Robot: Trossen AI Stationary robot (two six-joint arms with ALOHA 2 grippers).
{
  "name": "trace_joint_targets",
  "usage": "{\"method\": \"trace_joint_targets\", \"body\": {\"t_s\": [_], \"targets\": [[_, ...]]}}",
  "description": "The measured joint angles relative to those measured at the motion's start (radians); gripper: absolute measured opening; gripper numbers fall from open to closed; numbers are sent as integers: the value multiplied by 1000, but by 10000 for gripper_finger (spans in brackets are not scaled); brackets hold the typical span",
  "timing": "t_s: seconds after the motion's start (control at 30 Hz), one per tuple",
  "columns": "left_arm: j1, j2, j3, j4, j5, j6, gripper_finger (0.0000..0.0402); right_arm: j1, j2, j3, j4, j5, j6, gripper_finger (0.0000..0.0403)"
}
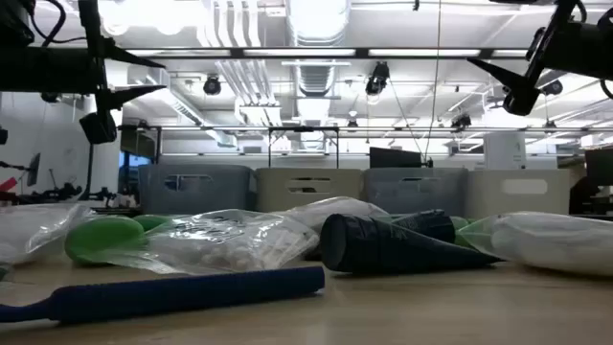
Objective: Pick & Place Travel size toiletries
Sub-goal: Put the right razor into the white bin
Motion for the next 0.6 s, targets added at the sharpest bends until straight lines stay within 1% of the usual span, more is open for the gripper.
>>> {"method": "trace_joint_targets", "body": {"t_s": [0.13,0.23,0.33,0.4,0.47,0.6], "targets": [[0,0,0,0,0,3,138,0,33,0,4,-47,48,364],[0,0,0,0,0,3,138,0,62,1,1,-34,87,364],[0,0,0,0,0,4,138,0,104,42,-65,-7,82,364],[0,0,0,0,0,4,138,0,143,99,-165,17,59,364],[0,0,0,0,0,4,138,0,190,175,-302,50,31,364],[0,0,0,0,0,5,138,-1,280,352,-663,142,10,364]]}}
